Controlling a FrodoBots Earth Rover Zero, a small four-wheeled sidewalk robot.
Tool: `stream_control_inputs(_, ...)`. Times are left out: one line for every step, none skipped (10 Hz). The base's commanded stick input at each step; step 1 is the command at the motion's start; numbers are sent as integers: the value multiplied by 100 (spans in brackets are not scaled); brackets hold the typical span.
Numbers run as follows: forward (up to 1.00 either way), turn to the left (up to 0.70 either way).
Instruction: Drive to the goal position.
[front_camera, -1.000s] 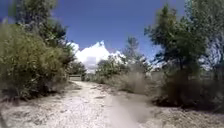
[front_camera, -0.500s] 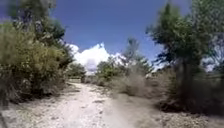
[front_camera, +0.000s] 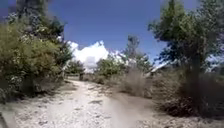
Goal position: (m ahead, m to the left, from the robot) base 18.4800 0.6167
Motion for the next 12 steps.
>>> stream_control_inputs(44,26)
stream_control_inputs(44,13)
stream_control_inputs(44,2)
stream_control_inputs(44,2)
stream_control_inputs(44,2)
stream_control_inputs(44,10)
stream_control_inputs(44,22)
stream_control_inputs(44,27)
stream_control_inputs(44,14)
stream_control_inputs(44,2)
stream_control_inputs(44,2)
stream_control_inputs(44,2)
